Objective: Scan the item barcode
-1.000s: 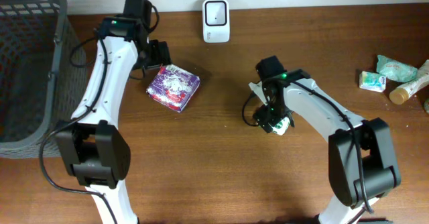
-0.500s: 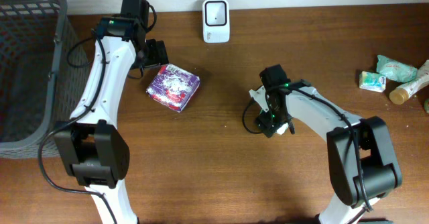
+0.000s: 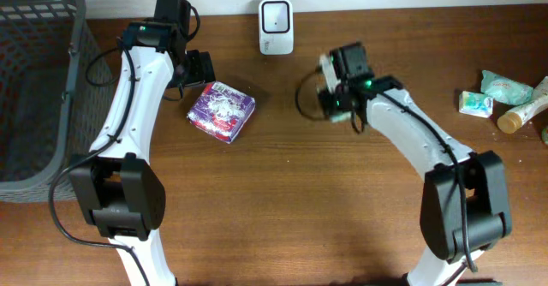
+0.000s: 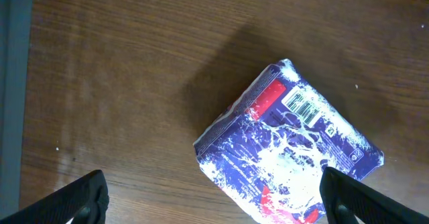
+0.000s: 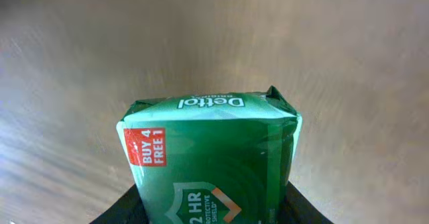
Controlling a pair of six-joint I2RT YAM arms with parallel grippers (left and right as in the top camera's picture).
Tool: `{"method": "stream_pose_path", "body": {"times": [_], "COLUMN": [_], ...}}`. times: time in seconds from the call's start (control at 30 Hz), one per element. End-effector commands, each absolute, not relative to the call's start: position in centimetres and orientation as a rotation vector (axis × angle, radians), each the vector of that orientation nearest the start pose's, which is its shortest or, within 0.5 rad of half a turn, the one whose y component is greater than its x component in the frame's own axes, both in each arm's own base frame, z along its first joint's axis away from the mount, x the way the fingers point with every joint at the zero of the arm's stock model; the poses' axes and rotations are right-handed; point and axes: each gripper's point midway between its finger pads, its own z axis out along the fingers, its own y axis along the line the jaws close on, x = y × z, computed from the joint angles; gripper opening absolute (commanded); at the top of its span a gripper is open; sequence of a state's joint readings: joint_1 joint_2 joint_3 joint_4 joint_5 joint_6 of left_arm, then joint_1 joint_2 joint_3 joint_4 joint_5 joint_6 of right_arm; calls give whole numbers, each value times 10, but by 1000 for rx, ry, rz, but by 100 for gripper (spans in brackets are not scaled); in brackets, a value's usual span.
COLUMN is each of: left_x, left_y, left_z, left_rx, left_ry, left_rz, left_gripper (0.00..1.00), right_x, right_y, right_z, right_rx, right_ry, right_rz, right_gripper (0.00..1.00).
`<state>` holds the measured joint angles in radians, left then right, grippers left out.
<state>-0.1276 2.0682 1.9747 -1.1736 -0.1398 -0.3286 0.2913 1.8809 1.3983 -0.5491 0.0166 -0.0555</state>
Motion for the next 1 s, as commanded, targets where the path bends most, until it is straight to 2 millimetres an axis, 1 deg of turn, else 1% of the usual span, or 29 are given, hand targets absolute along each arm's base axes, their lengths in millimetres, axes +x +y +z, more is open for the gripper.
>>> {"method": "stream_pose_path", "body": {"times": [0.0,0.03,0.07,0.13,0.17,0.2,0.23,0.3,0.37,0.4,0.43,0.47,0.5,0.53,0.57,0.6,0.67,0.73,0.77,0.83,0.9,0.97], "left_x": [469,469,469,469,469,469,469,469,469,469,469,469,469,469,469,469,469,469,469,469,469,469], "left_y": [-30,-30,-30,-30,-30,-30,-30,-30,-30,-30,-30,-30,-30,-30,-30,-30,-30,-30,-30,-30,-30,-30], "left_z": [161,161,161,161,161,161,161,161,161,161,161,161,161,161,161,161,161,161,161,161,161,161], "left_rx": [-323,-323,-323,-323,-323,-323,-323,-323,-323,-323,-323,-323,-323,-323,-323,-323,-323,-323,-322,-322,-322,-323], "left_ry": [2764,2764,2764,2764,2765,2765,2764,2764,2764,2765,2764,2764,2764,2764,2765,2764,2764,2764,2764,2765,2764,2765], "left_rz": [110,110,110,110,111,111,110,110,110,111,110,110,110,110,111,110,110,110,110,110,110,111], "left_gripper": [99,99,99,99,99,99,99,99,99,99,99,99,99,99,99,99,99,99,99,99,99,99], "right_x": [505,522,531,549,556,563,570,591,607,617,623,631,637,640,643,643,639,635,634,635,636,639], "right_y": [153,158,161,170,174,177,180,187,197,205,211,218,226,229,235,245,258,271,273,274,269,266], "right_z": [161,183,196,226,237,245,249,250,247,243,238,232,219,211,198,180,161,149,145,128,125,129], "right_rx": [-223,-126,-77,-34,-21,-20,-9,4,-3,-9,-14,-19,1,24,41,28,8,-11,-11,6,1,-40], "right_ry": [2323,2219,2160,2011,1955,1911,1888,1873,1877,1894,1911,1938,1989,2018,2057,2087,2118,2134,2140,2157,2155,2142], "right_rz": [216,280,321,402,430,441,454,474,478,480,479,479,491,502,511,511,514,517,510,457,413,369], "right_gripper": [38,38,39,39,39,39,39,38,38,37,36,32,29,27,27,28,30,31,31,31,31,31]}}
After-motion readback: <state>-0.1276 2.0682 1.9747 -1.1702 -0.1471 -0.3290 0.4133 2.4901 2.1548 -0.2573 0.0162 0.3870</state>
